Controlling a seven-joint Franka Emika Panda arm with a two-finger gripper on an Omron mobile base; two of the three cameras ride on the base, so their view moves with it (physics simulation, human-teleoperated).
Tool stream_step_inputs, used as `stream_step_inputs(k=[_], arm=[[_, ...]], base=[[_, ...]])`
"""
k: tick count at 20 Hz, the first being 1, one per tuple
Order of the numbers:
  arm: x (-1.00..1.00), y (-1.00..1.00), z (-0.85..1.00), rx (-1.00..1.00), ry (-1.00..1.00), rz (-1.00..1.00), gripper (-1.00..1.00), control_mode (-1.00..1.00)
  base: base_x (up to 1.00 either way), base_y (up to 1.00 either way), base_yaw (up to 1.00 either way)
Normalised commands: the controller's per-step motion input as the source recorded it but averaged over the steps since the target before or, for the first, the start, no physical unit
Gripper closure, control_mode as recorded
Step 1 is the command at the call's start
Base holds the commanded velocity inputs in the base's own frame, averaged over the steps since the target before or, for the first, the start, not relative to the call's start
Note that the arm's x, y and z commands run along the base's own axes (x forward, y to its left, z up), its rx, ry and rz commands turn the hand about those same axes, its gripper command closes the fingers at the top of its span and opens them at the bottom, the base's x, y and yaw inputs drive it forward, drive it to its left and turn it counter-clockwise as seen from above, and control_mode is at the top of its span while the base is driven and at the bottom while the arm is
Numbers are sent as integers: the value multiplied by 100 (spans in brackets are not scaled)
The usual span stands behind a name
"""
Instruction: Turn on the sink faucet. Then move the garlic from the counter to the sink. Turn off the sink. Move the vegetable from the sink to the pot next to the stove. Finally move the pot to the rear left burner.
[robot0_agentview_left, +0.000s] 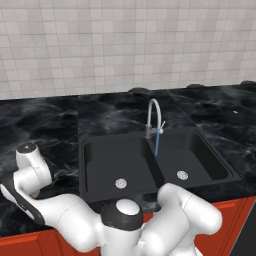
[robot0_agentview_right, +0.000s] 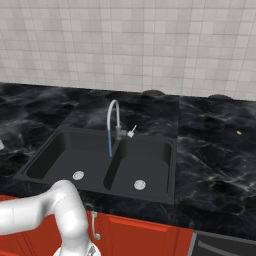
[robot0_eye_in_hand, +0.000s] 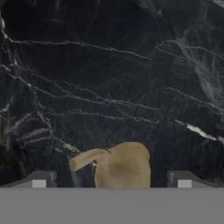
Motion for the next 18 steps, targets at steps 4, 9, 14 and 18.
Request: stream_step_inputs(k=[4, 9, 14, 18], arm=[[11, 0, -20, 0, -1, 0, -100, -100], [0, 0, -20, 0, 0, 0, -100, -100], [0, 0, -18, 0, 0, 0, -100, -100], [0, 0, -24, 0, 0, 0, 100, -100]], base=[[0, 0, 0], [0, 0, 0], [0, 0, 0], [0, 0, 0]])
